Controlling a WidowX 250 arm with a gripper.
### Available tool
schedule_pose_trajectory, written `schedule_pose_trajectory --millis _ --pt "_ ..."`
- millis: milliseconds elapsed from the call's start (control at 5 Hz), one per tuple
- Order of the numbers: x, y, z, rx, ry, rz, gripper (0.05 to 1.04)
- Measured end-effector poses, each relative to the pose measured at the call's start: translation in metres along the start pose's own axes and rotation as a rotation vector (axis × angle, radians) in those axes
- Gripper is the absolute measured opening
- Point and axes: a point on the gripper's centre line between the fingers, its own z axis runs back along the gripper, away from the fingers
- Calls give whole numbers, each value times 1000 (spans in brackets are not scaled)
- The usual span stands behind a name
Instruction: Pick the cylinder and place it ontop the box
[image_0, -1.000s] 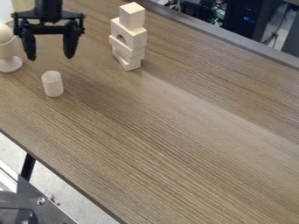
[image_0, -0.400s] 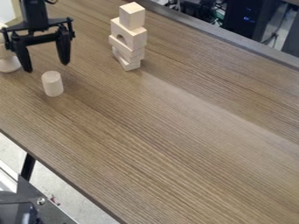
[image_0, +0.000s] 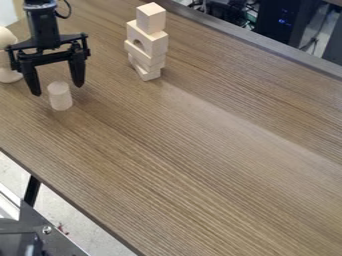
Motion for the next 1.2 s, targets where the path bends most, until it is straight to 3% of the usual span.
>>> schedule_pose_trajectory --millis 200,400,600,800,1000,1200 --pt "1 1 0 12 -6 15 965" --pt "3 3 -2 10 12 45 668" --pt "4 2 0 9 17 54 488" --pt "1 -1 7 -1 48 48 488" --pt "-3 -12 32 -53 123 23 488" --pt "-12 -40 68 -203 218 -16 488"
